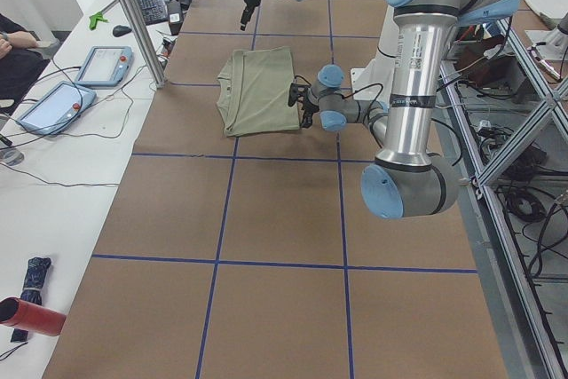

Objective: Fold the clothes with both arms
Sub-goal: 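Withdraw the right gripper while the left gripper moves to the folded shirt's edge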

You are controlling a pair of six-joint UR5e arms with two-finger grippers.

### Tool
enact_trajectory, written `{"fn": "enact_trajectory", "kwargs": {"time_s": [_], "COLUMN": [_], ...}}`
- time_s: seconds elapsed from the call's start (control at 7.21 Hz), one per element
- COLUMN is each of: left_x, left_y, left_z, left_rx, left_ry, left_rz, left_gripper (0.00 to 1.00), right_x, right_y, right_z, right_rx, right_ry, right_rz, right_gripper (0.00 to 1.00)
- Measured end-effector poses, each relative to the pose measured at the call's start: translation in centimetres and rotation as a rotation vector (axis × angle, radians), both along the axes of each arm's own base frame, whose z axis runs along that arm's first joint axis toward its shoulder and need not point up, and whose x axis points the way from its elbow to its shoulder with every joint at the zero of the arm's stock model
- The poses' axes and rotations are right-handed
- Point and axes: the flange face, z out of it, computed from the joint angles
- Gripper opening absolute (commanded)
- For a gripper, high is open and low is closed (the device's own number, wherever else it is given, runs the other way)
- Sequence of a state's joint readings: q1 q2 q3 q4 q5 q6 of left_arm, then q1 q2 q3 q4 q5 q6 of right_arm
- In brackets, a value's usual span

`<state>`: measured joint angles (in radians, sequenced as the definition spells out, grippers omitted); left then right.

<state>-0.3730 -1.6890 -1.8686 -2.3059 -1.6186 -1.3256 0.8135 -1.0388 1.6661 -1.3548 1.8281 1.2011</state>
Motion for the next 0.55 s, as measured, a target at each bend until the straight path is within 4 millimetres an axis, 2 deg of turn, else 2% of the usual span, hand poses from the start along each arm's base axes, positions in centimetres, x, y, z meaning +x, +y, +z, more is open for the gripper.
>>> {"fn": "enact_trajectory", "kwargs": {"time_s": [0.14, 0.55], "left_x": [0.0, -0.6], "left_y": [-0.2, -1.5], "left_z": [0.2, 0.7], "left_rx": [0.002, 0.001], "left_ry": [0.004, -0.001], "left_rz": [-0.004, -0.034], "left_gripper": [0.62, 0.61], "right_x": [0.1, 0.5], "right_y": [0.1, 0.4], "right_z": [0.0, 0.5], "right_rx": [0.001, -0.002], "right_ry": [-0.001, 0.001], "right_rz": [0.001, 0.003], "right_gripper": [1.0, 1.0]}}
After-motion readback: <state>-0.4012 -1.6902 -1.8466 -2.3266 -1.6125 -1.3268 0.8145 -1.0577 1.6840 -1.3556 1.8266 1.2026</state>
